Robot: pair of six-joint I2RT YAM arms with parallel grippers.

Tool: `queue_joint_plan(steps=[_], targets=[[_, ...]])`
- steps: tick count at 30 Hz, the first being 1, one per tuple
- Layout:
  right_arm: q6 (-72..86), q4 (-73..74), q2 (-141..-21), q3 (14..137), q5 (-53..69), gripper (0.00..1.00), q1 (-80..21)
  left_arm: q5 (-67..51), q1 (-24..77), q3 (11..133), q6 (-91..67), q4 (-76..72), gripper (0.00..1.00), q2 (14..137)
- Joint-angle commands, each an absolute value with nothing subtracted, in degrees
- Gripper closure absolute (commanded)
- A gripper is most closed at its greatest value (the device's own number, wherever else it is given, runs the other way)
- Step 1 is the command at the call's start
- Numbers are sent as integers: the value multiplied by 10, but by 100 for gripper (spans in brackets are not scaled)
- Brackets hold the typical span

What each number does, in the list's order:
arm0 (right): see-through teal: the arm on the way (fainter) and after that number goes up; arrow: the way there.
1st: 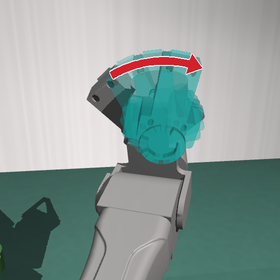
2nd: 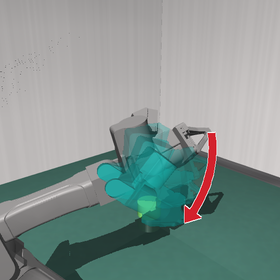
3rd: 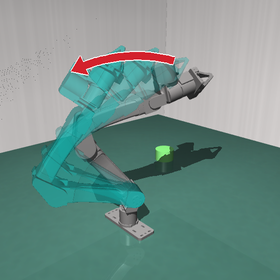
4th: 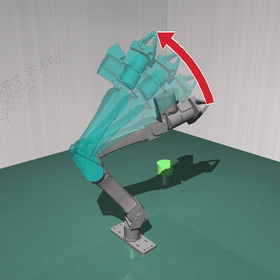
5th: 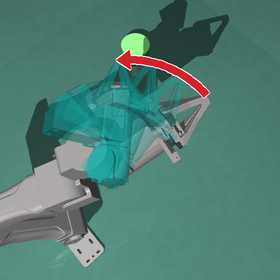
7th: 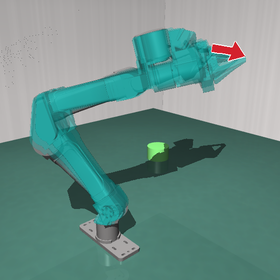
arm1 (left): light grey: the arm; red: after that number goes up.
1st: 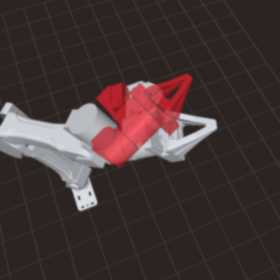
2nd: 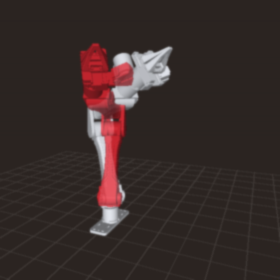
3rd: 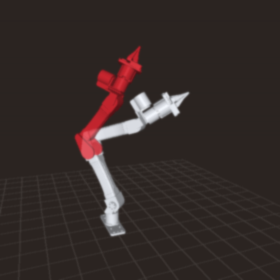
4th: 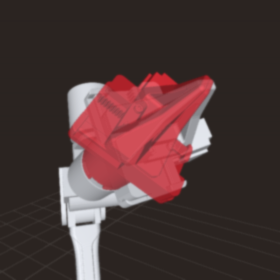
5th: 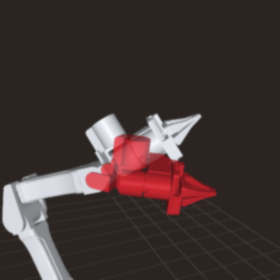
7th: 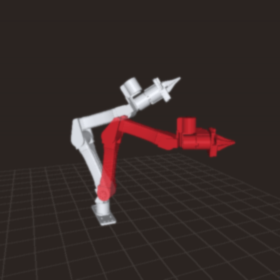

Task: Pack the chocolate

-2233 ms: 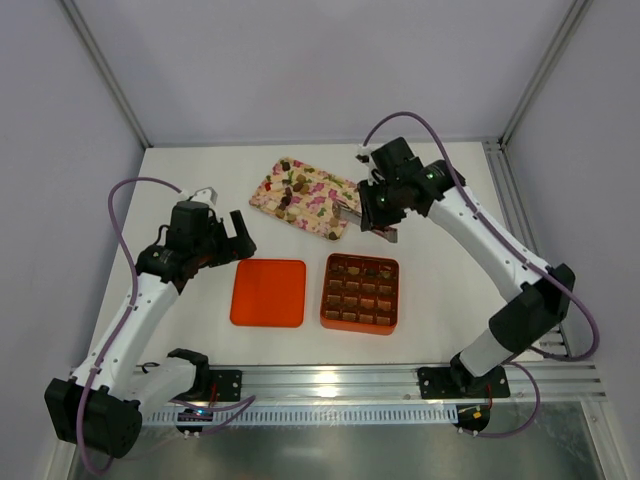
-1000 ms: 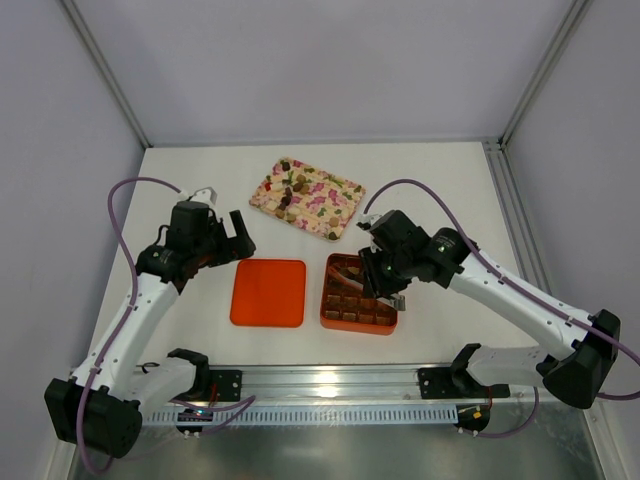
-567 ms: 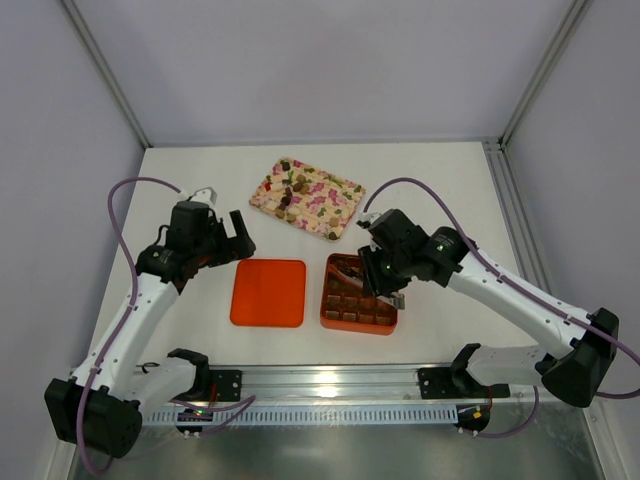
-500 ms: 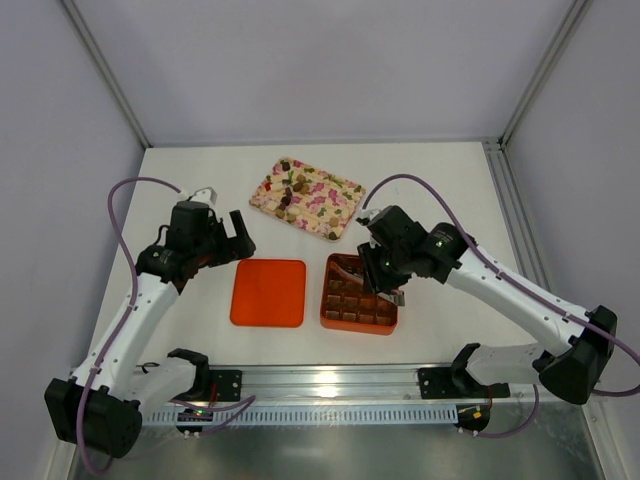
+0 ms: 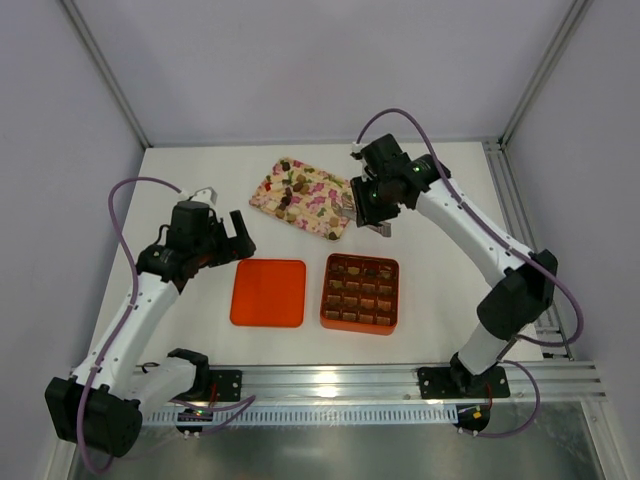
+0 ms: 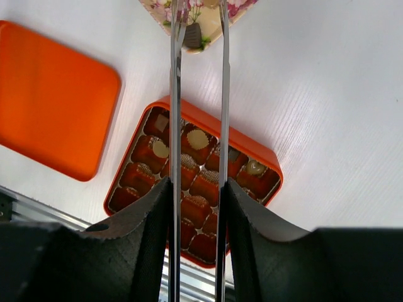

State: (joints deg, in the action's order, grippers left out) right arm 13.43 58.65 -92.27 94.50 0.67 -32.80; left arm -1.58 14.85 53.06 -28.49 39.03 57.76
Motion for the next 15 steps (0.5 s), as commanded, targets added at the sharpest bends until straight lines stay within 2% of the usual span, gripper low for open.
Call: queue_joint_plan(steps=[1, 7, 15], targets=[[98, 591, -983, 1006, 25, 59, -325, -19, 146, 540, -285, 380, 0, 581], [87, 598, -1035, 1040, 29, 58, -325, -22, 146, 539, -286, 381, 0, 583], [71, 613, -1034, 1021, 39, 58, -327, -31, 146, 541, -285, 379, 0, 586]])
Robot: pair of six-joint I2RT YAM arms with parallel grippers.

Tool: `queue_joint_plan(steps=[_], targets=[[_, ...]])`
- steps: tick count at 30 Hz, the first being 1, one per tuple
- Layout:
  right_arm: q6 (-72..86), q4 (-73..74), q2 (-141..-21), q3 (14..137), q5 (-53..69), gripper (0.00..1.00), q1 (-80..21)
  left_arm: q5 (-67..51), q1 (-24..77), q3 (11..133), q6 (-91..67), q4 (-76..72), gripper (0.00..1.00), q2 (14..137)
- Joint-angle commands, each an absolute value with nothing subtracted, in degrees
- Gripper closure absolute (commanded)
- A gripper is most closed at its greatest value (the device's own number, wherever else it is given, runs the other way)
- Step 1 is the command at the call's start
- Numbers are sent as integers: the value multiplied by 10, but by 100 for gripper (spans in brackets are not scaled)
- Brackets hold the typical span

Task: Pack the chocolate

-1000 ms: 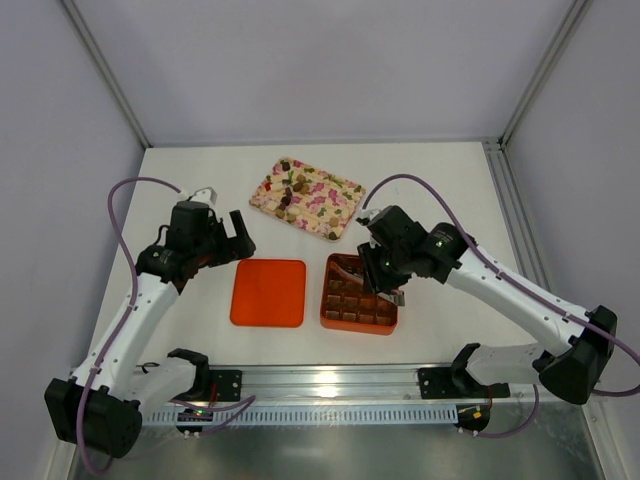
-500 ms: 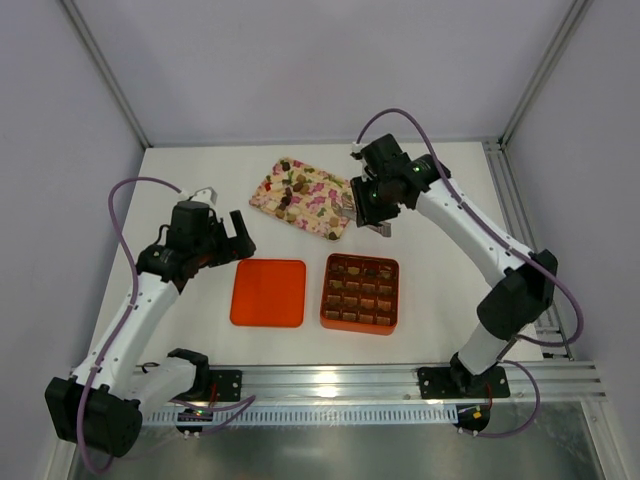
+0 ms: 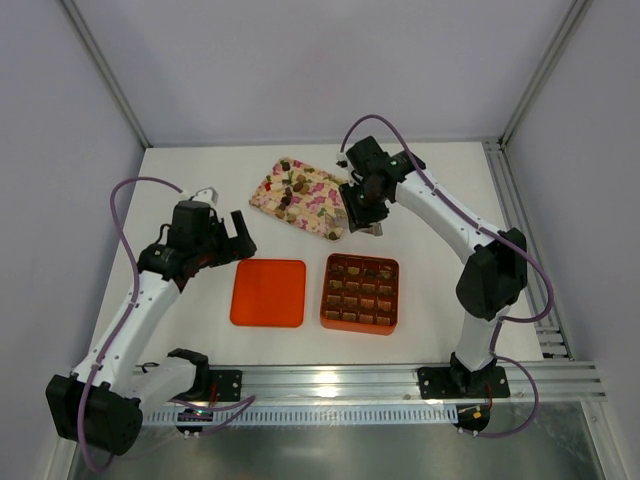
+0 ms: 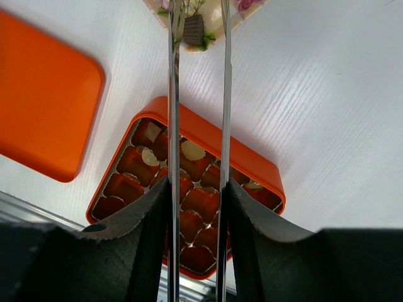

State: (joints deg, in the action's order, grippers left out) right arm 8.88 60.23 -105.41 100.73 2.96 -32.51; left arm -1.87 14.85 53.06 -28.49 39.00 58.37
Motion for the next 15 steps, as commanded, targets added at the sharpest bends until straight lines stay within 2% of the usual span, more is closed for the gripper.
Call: queue_joint_plan(steps=[1, 15], targets=[[70, 614, -1033, 1019, 40, 58, -326, -32, 147, 541, -285, 379, 0, 587], [62, 620, -1035, 1002, 44, 58, -339, -33, 146, 541, -284, 379, 0, 586]])
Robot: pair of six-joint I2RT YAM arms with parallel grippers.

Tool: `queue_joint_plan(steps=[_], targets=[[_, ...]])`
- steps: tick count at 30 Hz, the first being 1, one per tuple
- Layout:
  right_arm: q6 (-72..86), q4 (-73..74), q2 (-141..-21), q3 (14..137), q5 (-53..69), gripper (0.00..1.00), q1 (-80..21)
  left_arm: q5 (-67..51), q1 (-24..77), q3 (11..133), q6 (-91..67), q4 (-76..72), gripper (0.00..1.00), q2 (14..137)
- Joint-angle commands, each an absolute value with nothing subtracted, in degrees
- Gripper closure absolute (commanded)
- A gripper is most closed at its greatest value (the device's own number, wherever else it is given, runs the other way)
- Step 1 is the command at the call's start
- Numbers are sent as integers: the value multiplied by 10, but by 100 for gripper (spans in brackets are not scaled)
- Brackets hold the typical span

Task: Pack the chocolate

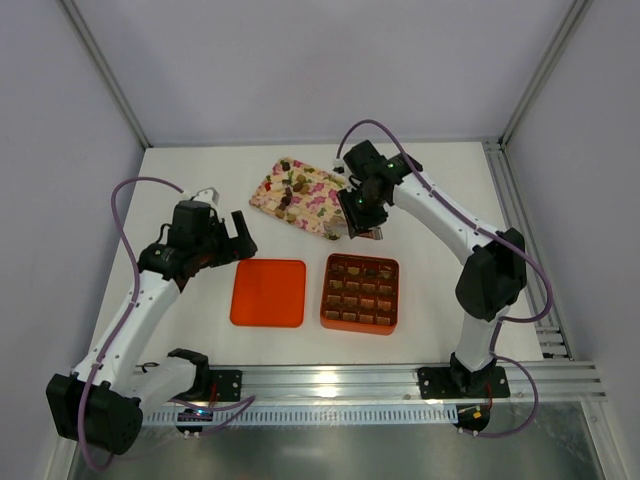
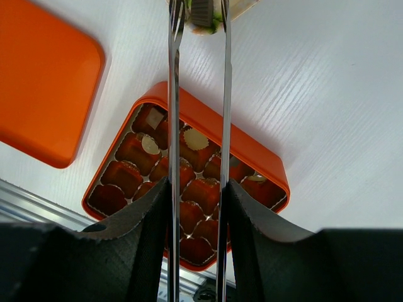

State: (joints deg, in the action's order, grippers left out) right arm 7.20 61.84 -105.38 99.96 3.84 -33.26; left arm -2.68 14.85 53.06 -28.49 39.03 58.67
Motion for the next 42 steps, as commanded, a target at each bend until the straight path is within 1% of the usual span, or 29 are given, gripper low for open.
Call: queue_joint_plan(steps=[1, 18, 23, 34, 36, 42], targets=[[61, 621, -1034, 1001, 43, 58, -340, -33, 147, 541, -284, 380, 0, 586], [55, 626, -1051, 989, 27, 58, -345, -33, 146, 541, -284, 379, 0, 584], [54, 629, -1062, 997, 24, 62, -351, -33, 147, 541, -284, 380, 0, 584], [55, 632, -1078, 1012, 15, 63, -352, -33, 147, 542, -283, 379, 0, 584], [59, 631, -1078, 1020, 14, 66, -352, -33, 146, 542, -283, 379, 0, 584], [69, 633, -1081, 1056, 10, 66, -351, -32, 146, 542, -283, 379, 0, 584]])
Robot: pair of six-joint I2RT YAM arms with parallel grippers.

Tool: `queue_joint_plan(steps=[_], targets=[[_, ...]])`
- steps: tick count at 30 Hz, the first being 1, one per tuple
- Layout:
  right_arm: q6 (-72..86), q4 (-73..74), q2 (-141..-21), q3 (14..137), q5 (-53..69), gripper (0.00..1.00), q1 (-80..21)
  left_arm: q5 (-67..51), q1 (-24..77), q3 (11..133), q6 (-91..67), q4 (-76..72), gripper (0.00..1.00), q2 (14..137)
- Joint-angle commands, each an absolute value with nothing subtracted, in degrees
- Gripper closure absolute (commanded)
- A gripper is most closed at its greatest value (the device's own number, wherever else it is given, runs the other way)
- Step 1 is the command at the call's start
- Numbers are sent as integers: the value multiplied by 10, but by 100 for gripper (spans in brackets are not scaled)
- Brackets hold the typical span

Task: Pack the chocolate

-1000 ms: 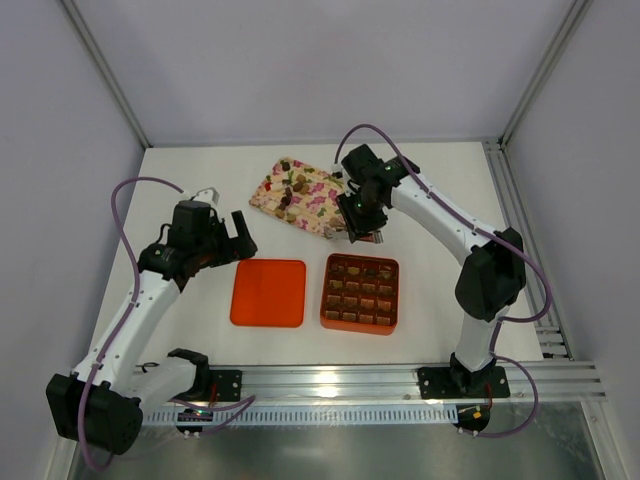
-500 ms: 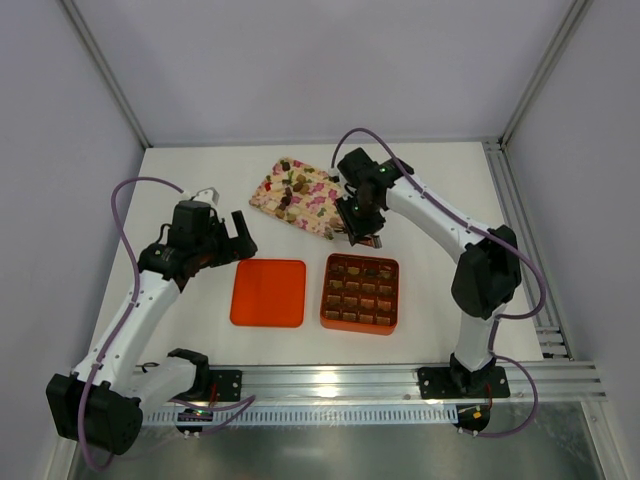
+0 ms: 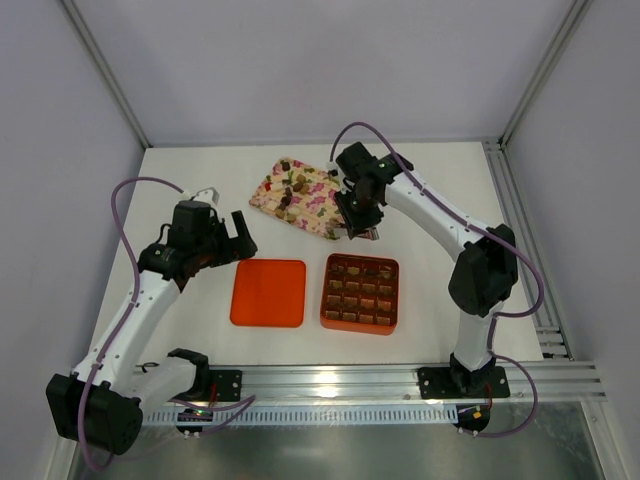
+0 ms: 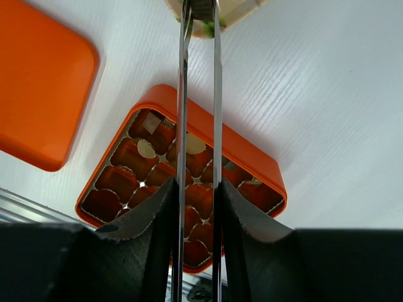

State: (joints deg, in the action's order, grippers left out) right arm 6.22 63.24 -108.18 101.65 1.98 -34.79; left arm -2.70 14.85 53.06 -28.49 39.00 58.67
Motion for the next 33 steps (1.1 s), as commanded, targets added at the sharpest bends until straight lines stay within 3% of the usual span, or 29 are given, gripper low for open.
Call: queue_joint_plan(steps=[1, 18, 33], targets=[[70, 632, -1081, 1062, 10, 66, -351, -31, 147, 541, -283, 378, 0, 584], [90, 627, -1035, 1070, 11, 67, -349, -26, 146, 542, -283, 379, 0, 584], [137, 600, -806, 853, 47, 67, -353, -17, 145, 541, -283, 380, 0, 575]])
